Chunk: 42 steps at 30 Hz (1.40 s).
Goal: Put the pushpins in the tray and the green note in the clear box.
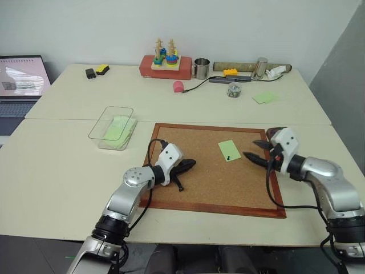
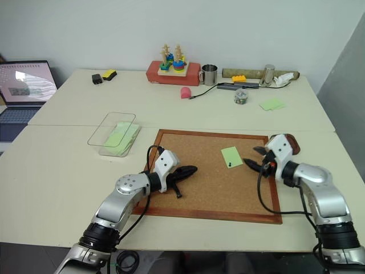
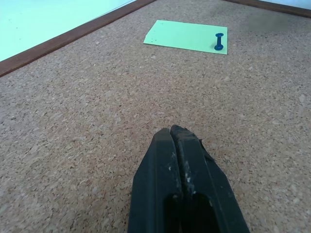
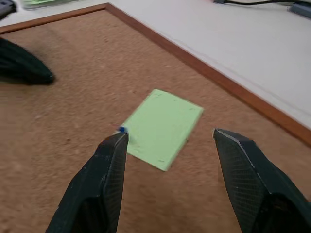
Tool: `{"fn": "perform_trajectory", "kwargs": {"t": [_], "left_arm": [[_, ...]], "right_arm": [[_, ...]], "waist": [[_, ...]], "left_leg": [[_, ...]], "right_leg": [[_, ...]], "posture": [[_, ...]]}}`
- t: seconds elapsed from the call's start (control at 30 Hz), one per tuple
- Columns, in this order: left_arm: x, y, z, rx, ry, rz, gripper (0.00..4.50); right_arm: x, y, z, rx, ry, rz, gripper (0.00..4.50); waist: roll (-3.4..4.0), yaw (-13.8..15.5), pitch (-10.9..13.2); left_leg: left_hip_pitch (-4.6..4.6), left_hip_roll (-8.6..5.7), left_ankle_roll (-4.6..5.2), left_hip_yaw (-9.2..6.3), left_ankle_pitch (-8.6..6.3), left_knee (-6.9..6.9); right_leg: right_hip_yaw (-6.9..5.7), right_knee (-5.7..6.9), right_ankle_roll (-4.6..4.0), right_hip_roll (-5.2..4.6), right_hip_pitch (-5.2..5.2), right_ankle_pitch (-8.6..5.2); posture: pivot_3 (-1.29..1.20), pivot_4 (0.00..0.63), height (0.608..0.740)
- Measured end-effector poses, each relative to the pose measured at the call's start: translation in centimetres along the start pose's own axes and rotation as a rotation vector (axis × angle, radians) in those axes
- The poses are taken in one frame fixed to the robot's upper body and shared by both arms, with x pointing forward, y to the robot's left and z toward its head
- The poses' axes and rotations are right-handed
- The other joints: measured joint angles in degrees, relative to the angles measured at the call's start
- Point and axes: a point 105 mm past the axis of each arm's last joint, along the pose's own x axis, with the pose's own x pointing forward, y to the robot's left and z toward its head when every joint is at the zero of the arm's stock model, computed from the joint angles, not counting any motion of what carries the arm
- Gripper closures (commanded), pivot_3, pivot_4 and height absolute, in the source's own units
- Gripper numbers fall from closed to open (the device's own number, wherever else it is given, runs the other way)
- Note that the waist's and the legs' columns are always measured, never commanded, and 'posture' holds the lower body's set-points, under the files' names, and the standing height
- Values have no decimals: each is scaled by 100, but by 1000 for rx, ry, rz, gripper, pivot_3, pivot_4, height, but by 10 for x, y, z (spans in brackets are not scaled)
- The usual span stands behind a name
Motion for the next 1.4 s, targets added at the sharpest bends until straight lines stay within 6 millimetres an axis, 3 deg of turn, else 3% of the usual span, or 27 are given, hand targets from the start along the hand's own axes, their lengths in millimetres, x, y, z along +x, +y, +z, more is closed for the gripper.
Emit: {"fn": "perform_trajectory", "kwargs": {"t": [0.3, 0.4, 0.8, 1.23, 1.4], "left_arm": [[1, -1, 0, 1, -1, -3, 4500], [1, -1, 0, 1, -1, -2, 4500], [1, -1, 0, 1, -2, -1, 4500], [1, -1, 1, 3, -4, 0, 4500], [2, 0, 1, -14, -7, 11, 4500]], "right_arm": [[19, 8, -13, 40, 19, 29, 1606], [24, 8, -16, 53, 24, 35, 1983], [33, 10, -16, 80, 5, 54, 4488], [29, 9, -13, 126, -1, 65, 4488], [19, 8, 32, 9, -109, 102, 4488]], "waist": [[0, 9, 0], [0, 9, 0], [0, 11, 0], [1, 12, 0], [2, 13, 1]], "left_leg": [[-1, -1, 0, 0, 0, -1], [-1, -1, 0, 0, 0, -1], [-1, -1, 0, -1, 0, -1], [-7, -2, 0, -3, 0, -2], [-5, -2, 0, -8, 0, 0]], "right_leg": [[-1, -3, 0, -1, 0, 0], [0, -2, 0, -1, 0, 0], [-2, -2, -2, -1, 1, 1], [-3, -4, -3, -2, -3, 2], [-9, -3, 0, -2, 1, 0]], "posture": [[0, 150, 740], [0, 150, 740], [0, 150, 740], [0, 150, 740], [0, 150, 740]]}}
